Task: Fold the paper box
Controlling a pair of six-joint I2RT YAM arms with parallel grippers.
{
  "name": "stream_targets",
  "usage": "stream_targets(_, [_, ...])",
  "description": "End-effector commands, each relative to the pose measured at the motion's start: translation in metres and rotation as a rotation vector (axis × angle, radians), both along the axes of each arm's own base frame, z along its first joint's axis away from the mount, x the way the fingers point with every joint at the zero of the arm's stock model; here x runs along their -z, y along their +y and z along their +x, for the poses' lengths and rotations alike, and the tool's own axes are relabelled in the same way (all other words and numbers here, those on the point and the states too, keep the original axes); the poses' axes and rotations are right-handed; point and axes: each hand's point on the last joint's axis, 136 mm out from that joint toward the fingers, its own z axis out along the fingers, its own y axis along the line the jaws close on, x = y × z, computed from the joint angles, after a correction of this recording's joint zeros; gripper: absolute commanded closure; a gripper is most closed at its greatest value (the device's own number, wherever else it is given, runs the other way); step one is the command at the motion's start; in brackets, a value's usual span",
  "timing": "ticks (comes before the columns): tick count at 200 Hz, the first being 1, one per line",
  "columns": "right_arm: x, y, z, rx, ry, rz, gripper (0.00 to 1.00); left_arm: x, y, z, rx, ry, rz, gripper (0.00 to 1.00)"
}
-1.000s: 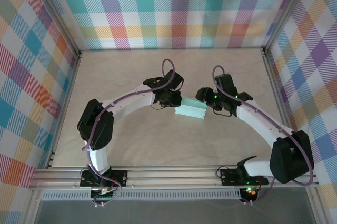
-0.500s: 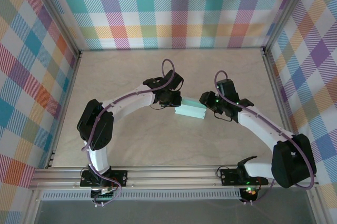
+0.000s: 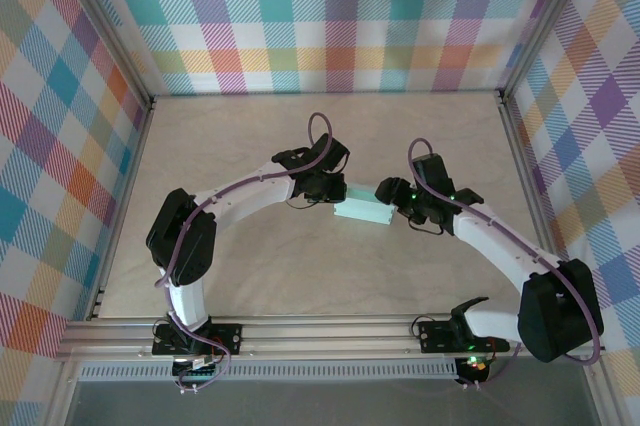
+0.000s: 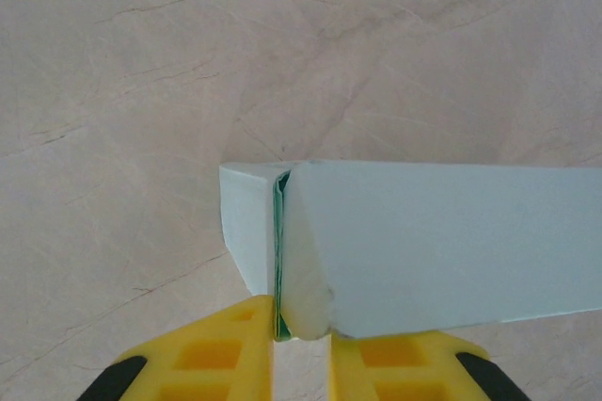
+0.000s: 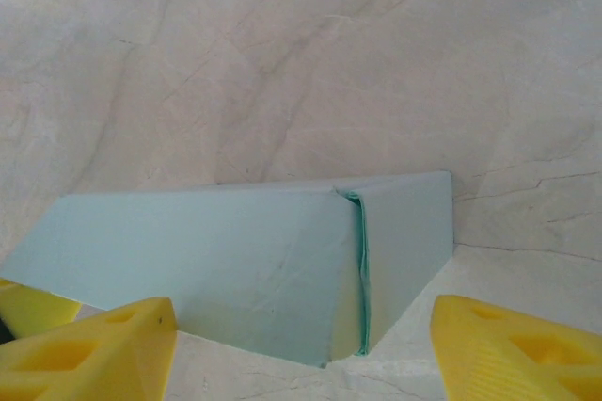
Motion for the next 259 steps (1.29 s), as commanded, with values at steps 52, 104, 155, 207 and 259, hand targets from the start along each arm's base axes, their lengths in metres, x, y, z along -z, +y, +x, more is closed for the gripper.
stream_targets(52, [0.03,0.003,-0.013,0.004,0.114,0.017,0.38,0.073,0.022,-0.061,0.101,0.27,0.142,0.65])
stream_targets(104, [0.032,0.007,-0.01,0.01,0.123,0.034,0.39,0.06,0.018,-0.066,0.14,0.28,0.1,0.54])
stream_targets(155, [0.032,0.007,-0.008,0.014,0.127,0.029,0.4,0.043,0.024,-0.063,0.203,0.271,0.065,0.49])
stream_targets(207, [0.035,0.008,-0.006,0.021,0.136,0.026,0.4,0.032,0.035,-0.059,0.231,0.265,0.071,0.46])
stream_targets(259, [0.021,0.011,0.004,0.012,0.097,0.036,0.4,0.021,0.029,-0.05,0.221,0.268,-0.025,0.47])
